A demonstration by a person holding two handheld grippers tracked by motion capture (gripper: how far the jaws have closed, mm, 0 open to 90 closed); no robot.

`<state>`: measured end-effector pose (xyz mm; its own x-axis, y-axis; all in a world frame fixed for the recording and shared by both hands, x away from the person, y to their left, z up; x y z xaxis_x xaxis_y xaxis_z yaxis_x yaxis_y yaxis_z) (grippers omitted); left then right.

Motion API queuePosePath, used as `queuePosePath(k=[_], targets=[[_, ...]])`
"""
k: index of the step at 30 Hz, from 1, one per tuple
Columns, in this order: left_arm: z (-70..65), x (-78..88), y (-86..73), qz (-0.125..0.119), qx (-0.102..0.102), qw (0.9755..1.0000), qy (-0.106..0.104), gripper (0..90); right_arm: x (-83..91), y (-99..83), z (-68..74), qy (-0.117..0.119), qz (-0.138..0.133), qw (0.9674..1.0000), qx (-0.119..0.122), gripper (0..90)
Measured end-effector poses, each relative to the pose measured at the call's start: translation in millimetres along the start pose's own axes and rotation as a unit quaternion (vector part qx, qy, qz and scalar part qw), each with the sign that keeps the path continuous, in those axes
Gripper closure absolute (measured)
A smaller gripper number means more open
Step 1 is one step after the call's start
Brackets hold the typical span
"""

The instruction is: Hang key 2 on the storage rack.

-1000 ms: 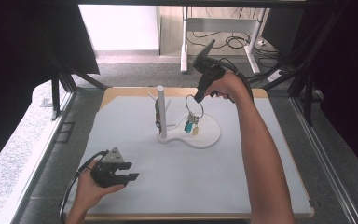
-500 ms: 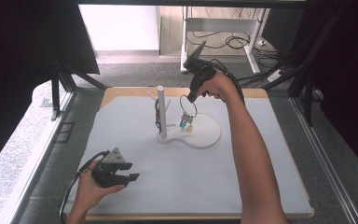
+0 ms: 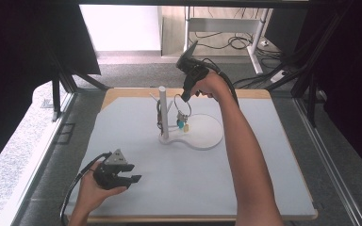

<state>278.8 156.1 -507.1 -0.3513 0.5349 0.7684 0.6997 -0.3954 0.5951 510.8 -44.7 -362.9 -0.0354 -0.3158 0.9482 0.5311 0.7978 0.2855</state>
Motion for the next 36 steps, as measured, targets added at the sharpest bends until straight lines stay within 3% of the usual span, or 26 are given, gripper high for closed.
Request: queuePosePath(k=[15, 36], targets=[[1.3, 0.3, -1.3, 0.0, 0.0, 1.0, 0.0, 50.5, -17.6, 10.3, 17.1, 0.017, 0.004, 0.9996, 0.022, 88.3], [2.9, -1.7, -2.4, 0.007, -0.003, 1.0, 0.004, 50.4, -38.9, 3.2, 24.8, 0.041, 0.01, 0.9987, 0.029, 84.6]])
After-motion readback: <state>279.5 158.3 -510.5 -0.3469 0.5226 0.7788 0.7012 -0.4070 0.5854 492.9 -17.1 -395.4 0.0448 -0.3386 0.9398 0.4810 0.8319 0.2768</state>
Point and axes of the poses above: each handheld gripper's, and its own axes: x roughly backward along the jaws, y roughly out of its top, z roughly to its left, the point moved 7 cm from there along -x, roughly forward along the jaws, and after that the axes turned 14 degrees about x, right-handed, at the moved point
